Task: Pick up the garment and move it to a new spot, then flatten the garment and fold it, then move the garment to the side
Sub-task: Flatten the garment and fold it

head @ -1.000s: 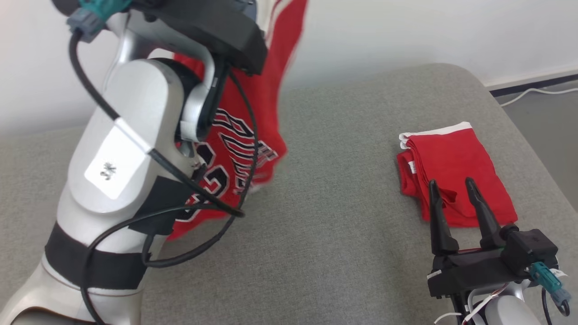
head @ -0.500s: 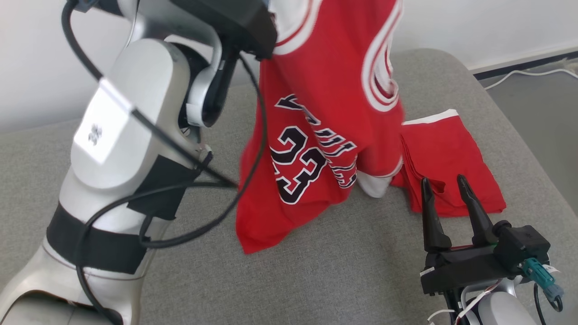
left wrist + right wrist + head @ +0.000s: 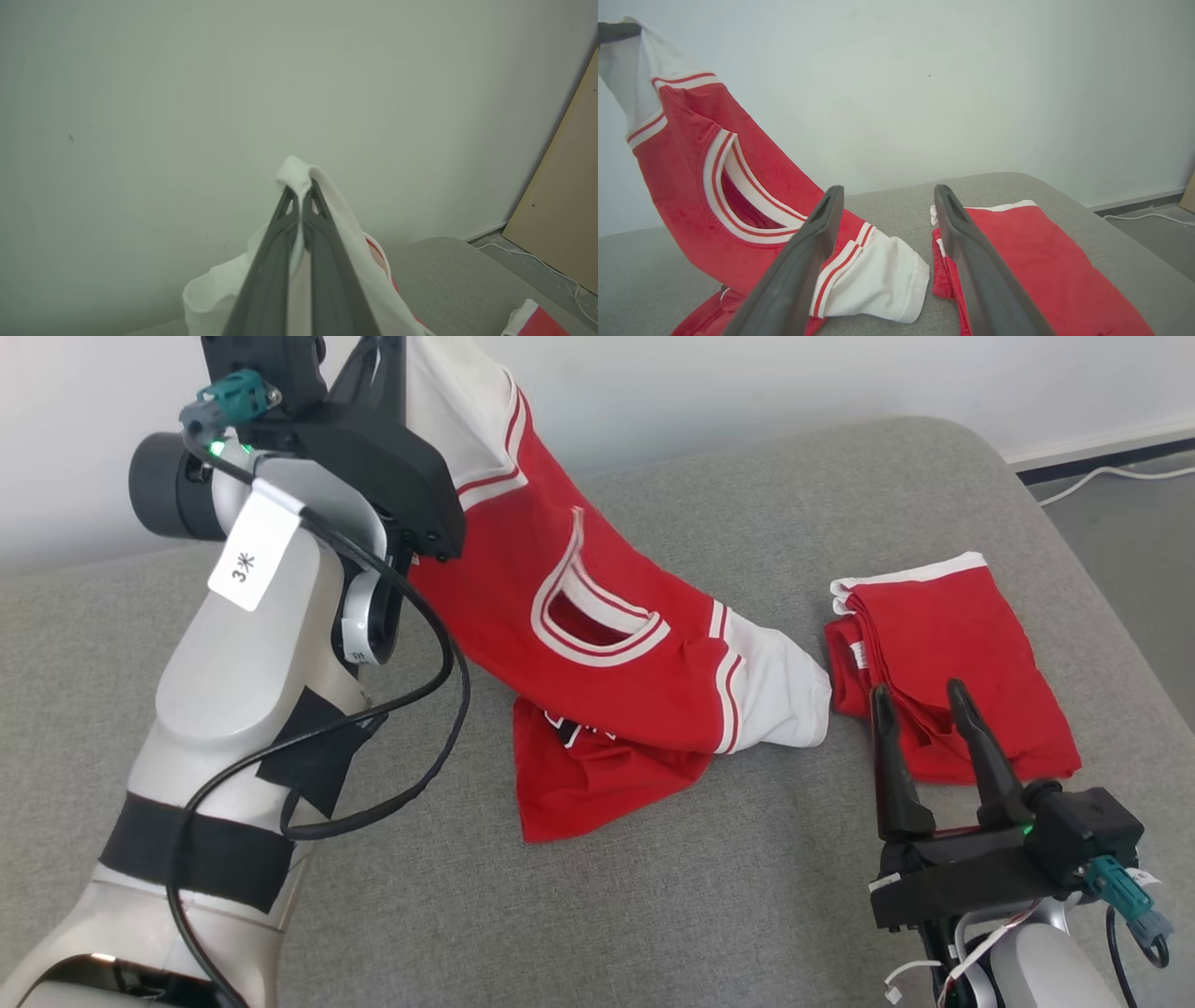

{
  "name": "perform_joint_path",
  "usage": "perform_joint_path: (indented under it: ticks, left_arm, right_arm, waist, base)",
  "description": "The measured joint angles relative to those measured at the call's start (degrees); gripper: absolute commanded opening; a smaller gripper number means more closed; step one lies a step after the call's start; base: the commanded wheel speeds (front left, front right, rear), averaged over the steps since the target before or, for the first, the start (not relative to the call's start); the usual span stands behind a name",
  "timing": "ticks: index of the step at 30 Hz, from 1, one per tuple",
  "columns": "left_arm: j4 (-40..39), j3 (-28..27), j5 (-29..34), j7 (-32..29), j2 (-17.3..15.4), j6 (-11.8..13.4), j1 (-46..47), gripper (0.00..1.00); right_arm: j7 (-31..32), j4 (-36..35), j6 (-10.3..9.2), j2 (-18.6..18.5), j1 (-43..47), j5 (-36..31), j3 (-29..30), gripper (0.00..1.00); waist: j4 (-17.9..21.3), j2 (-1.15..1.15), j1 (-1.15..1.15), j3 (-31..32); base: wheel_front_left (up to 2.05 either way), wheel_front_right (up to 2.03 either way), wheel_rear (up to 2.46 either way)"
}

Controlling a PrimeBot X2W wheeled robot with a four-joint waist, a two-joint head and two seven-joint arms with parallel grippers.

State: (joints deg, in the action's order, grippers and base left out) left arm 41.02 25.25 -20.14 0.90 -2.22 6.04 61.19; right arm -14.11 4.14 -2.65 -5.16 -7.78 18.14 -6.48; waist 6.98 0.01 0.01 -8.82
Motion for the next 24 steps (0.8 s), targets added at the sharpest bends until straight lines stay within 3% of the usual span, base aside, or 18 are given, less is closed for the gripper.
perform_joint_path:
  ticks: [12, 21, 23, 24]
  left_arm:
    - [3.4, 2.9, -2.1, 3.1, 0.5, -2.6, 0.8, 0.00]
    - [-7.2, 17.4, -16.9, 5.7, 0.5, -1.8, 0.5, 0.00]
    - [-7.4, 20.2, -17.8, 5.8, 0.5, -1.0, 0.3, 0.02]
    - [-7.3, 21.3, -17.8, 5.8, 0.5, -0.9, 0.1, 0.27]
  right_arm:
    - [0.0, 1.3, 0.48, 0.0, -1.2, 0.0, -0.8, 1.00]
    - [0.0, 2.2, 0.75, 0.3, -2.7, -0.1, -2.5, 1.00]
    - [0.0, 2.5, 1.16, 0.5, -3.0, -0.1, -2.9, 1.00]
    - [0.0, 2.5, 1.16, 0.5, -3.1, -0.1, -3.0, 1.00]
  waist:
    - [0.3, 0.00, 0.00, 0.1]
    - [2.9, 0.00, -0.01, 0.1]
    - [3.7, 0.00, -0.01, -0.1]
    - [4.1, 0.00, -0.01, -0.2]
  base:
    - [0.00, 0.00, 0.00]
    - [0.00, 0.00, 0.00]
    - [0.00, 0.00, 0.00]
    - [0.00, 0.00, 0.00]
